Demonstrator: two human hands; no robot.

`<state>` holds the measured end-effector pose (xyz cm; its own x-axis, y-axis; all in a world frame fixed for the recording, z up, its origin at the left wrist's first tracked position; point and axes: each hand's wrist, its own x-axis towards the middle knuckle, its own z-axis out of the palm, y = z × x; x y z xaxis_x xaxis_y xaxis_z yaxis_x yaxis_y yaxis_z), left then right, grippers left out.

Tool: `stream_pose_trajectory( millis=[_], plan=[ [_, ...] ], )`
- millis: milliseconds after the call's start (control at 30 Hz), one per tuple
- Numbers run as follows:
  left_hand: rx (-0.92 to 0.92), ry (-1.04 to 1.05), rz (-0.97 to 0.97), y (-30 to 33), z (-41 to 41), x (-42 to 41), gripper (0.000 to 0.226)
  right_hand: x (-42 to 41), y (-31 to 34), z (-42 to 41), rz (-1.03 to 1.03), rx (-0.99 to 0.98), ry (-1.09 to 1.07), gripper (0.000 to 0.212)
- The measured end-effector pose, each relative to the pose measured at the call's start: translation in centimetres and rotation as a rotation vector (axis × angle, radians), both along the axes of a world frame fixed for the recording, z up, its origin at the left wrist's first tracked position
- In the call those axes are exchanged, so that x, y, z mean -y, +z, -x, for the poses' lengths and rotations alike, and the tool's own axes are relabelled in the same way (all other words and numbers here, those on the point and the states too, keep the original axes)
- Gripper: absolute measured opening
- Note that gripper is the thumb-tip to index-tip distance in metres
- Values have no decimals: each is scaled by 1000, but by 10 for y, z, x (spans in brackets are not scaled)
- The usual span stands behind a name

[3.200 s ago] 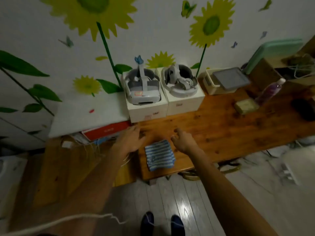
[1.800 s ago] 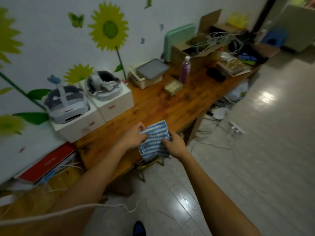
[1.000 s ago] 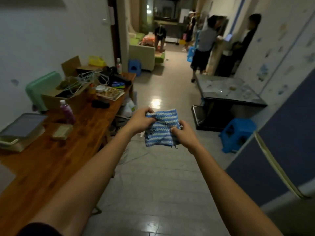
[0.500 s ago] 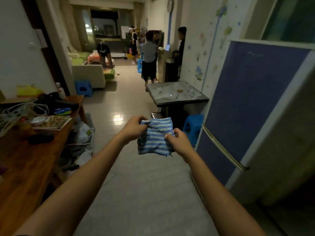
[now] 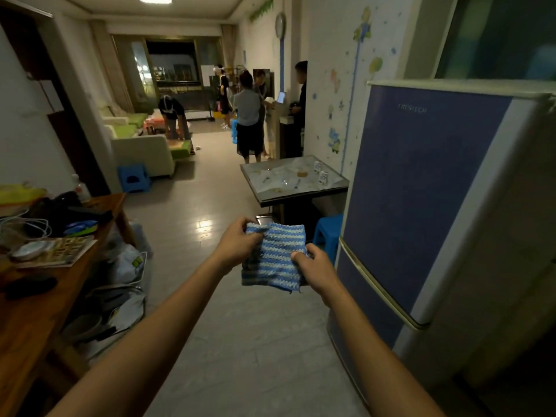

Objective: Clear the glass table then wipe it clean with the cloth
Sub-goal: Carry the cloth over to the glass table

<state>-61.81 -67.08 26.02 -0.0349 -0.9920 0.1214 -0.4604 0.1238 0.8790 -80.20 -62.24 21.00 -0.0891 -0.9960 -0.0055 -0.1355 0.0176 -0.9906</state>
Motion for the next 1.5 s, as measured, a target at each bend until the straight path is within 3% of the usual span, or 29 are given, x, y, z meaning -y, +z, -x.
stream_pose_trajectory(
  millis=[700, 800, 967, 1233, 1500],
  plan=[
    [-248, -59, -75, -55, 29, 382, 24, 351, -13, 20, -83, -194, -173, 20],
    [-274, -36, -126, -70, 39, 430, 31, 400, -24, 28, -129, -157, -184, 21],
    [-291, -20, -157, -77, 55, 518, 25, 490, -36, 46, -155, -102, -153, 17],
    [-185, -33, -133, -63, 102, 670, 22, 654, -49, 94, -209, 24, -141, 16],
    [-215, -103, -145, -52, 147, 813, 21, 792, -43, 135, -222, 108, -206, 14]
  ],
)
